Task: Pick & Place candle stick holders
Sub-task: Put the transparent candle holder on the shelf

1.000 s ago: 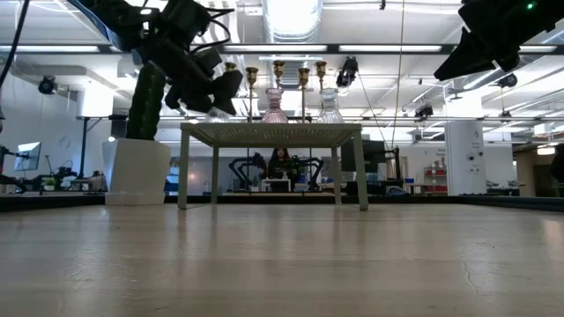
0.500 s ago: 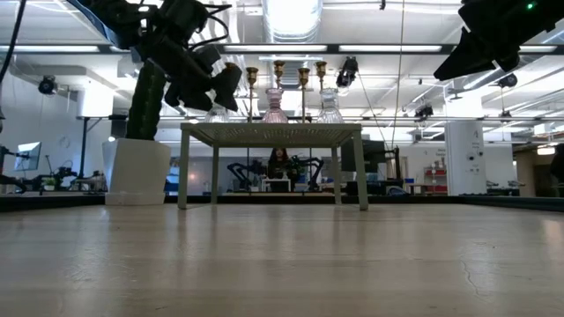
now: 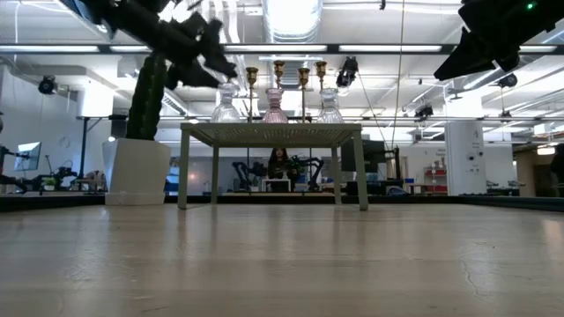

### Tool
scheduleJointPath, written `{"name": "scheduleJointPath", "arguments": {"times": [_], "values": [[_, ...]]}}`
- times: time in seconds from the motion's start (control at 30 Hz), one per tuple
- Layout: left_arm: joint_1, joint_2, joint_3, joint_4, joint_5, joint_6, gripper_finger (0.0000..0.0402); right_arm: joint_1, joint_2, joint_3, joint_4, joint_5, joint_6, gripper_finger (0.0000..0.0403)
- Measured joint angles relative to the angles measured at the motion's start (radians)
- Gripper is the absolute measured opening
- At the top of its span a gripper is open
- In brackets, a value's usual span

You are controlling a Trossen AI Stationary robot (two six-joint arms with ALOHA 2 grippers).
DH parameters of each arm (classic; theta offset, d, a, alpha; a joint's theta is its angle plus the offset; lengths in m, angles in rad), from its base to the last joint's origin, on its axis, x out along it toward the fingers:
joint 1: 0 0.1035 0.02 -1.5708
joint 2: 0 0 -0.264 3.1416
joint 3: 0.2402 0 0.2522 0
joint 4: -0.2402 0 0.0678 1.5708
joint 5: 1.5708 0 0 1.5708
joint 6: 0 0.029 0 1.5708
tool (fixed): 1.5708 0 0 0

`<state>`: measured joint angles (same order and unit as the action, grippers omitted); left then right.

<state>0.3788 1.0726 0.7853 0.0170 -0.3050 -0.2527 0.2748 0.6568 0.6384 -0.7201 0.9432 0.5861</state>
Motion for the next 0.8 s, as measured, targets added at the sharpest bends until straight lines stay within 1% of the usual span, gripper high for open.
{"name": "scheduleJointPath", "arguments": {"times": [0.1, 0.17, 0.2, 0.23, 0.3, 0.33, 0.4, 0.47, 0.53, 0.63, 0.73, 0.8], "values": [[-0.022, -0.075, 0.0, -0.03, 0.091, -0.004, 0.0248, 0.0, 0.0, 0.0, 0.0, 0.0, 0.0, 0.0068], [-0.036, -0.134, 0.0, -0.064, 0.097, 0.008, 0.0248, 0.0, 0.0, 0.0, 0.0, 0.0, 0.0, 0.007], [-0.041, -0.161, 0.0, -0.091, 0.068, 0.031, 0.0248, 0.0, 0.0, 0.0, 0.0, 0.0, 0.0, 0.0072], [-0.044, -0.189, 0.0, -0.124, 0.015, 0.041, 0.0248, 0.0, 0.0, 0.0, 0.0, 0.0, 0.0, 0.0074], [-0.049, -0.242, 0.0, -0.202, -0.079, 0.026, 0.0248, 0.0, 0.0, 0.0, 0.0, 0.0, 0.0, 0.0078], [-0.052, -0.269, 0.0, -0.235, -0.109, 0.017, 0.0248, 0.0, 0.0, 0.0, 0.0, 0.0, 0.0, 0.0079], [-0.063, -0.314, 0.0, -0.286, -0.119, -0.007, 0.0248, 0.0, 0.0, 0.0, 0.0, 0.0, 0.0, 0.0083], [-0.078, -0.344, -0.005, -0.317, -0.106, -0.027, 0.0248, 0.0, 0.0, 0.0, 0.0, 0.0, 0.0, 0.0086], [-0.098, -0.36, -0.01, -0.351, -0.052, -0.036, 0.0248, 0.0, 0.0, 0.0, 0.0, 0.0, 0.0, 0.0089], [-0.127, -0.369, -0.049, -0.318, 0.107, -0.037, 0.0248, 0.0, 0.0, 0.0, 0.0, 0.0, 0.0, 0.0091], [-0.135, -0.358, -0.124, -0.196, 0.244, -0.033, 0.0248, 0.0, 0.0, 0.0, 0.0, 0.0, 0.0, 0.0089], [-0.134, -0.343, -0.183, -0.07, 0.297, -0.032, 0.0248, 0.0, 0.0, 0.0, 0.0, 0.0, 0.0, 0.0085]]}}
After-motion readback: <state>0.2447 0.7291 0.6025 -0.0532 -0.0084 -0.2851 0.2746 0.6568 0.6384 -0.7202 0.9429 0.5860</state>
